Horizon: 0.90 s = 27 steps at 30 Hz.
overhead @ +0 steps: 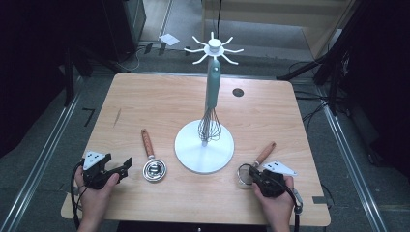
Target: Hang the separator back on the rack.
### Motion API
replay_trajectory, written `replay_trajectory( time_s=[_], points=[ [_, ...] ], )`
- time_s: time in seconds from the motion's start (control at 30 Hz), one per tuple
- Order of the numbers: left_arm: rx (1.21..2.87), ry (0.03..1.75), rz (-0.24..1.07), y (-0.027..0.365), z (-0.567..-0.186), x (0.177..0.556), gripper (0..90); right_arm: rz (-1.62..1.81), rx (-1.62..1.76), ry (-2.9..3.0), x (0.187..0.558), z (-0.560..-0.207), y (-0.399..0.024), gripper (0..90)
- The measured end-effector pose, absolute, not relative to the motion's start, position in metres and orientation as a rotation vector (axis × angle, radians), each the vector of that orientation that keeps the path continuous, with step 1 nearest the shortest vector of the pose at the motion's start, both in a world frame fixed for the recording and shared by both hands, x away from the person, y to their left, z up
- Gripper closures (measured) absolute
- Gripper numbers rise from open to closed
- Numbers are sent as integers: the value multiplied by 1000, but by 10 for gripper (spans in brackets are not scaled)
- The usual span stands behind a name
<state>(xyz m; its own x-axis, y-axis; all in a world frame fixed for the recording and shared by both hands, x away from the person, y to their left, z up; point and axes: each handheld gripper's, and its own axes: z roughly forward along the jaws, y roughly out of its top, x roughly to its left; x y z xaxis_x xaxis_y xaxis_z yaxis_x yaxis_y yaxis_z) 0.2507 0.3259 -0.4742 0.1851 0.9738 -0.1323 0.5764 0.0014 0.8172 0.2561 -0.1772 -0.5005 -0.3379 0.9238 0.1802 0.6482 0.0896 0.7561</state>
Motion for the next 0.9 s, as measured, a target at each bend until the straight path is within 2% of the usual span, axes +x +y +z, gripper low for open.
replay_trajectory(
  time_s=[0.57, 0.67, 0.8, 0.9],
  points=[
    [1674, 1458, 636, 324, -474, 251, 150, 1081, 1588, 1975, 260, -501, -199, 871],
    [1669, 1454, 638, 326, -475, 252, 144, 1096, 1590, 1975, 260, -500, -200, 834],
    [1651, 1473, 663, 329, -478, 258, 144, 1173, 1536, 1990, 257, -491, -202, 700],
    [1647, 1487, 668, 332, -479, 261, 143, 1188, 1559, 1967, 258, -483, -208, 654]
  ],
)
